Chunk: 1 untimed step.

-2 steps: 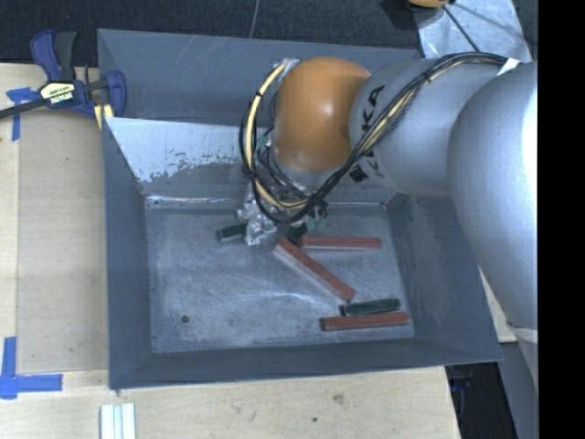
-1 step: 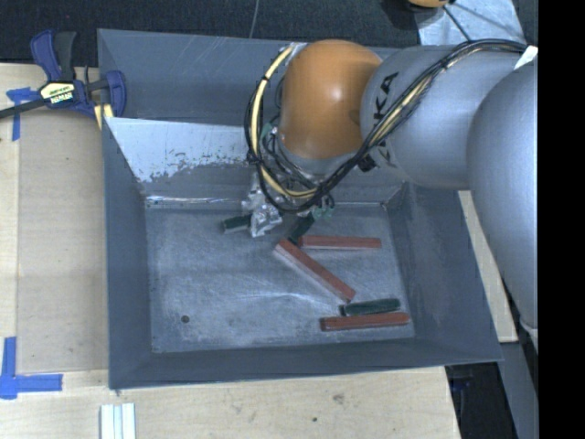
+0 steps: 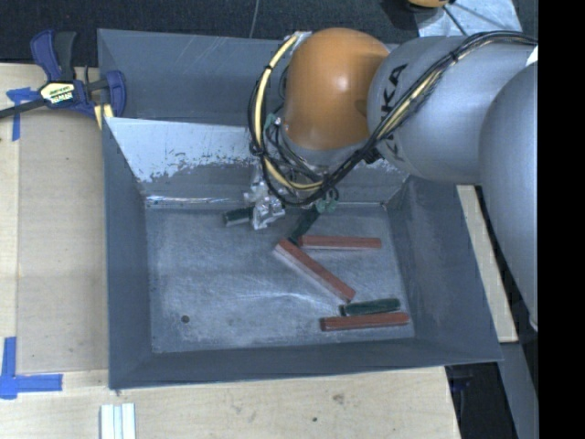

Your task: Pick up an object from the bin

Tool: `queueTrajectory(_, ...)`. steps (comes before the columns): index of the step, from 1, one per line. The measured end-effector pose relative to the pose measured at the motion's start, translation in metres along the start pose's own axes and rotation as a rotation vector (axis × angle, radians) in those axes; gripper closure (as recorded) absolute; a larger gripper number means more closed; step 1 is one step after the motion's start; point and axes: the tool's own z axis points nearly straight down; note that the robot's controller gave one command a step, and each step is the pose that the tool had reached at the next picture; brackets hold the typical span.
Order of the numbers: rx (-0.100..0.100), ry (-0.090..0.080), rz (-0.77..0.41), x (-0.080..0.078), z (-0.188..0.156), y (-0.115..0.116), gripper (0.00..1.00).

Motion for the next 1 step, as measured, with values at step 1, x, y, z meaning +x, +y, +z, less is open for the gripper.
queueTrajectory(1, 0.0, -0.003, 0.0, -0.0002, -0.0112, -0.0001, 1.0)
